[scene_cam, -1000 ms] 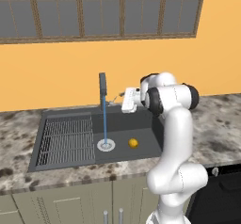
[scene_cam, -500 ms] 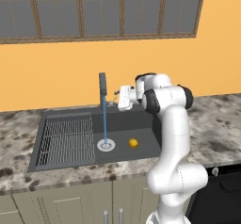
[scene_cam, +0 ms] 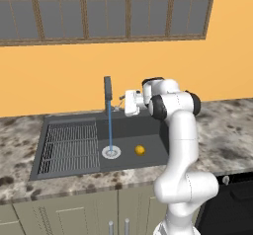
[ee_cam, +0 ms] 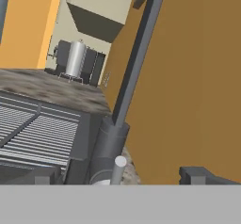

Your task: Turn on the sink faucet. Then move the lemon from the counter to the sink. Turn off the sink. Move the vegetable from the sink to the pot next to the stove. Finally move the pot to the rear left burner.

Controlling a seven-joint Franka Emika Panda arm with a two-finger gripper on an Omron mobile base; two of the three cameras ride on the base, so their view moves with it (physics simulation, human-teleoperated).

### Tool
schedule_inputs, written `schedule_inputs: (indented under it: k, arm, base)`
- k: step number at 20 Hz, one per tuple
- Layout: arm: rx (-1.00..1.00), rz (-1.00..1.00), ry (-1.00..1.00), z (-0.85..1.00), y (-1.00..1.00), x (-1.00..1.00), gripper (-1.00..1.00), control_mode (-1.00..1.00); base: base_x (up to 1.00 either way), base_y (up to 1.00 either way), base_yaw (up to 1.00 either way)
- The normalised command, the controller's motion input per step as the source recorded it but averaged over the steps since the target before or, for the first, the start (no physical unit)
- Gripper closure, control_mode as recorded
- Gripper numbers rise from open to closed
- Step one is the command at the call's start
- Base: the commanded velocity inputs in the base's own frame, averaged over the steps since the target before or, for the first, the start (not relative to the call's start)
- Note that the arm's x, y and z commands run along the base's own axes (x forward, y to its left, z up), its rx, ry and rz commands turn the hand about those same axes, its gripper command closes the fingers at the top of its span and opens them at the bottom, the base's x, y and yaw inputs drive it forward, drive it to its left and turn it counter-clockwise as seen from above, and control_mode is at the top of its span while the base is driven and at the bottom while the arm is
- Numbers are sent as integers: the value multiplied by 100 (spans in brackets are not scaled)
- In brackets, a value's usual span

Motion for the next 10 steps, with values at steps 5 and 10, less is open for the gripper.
schedule_inputs:
  k: [5,10]
  arm:
    - [0,4,2,-12,0,16,-100,-100]
    - [0,3,5,-15,11,14,-100,-100]
  base:
    - [0,0,0]
    - [0,0,0]
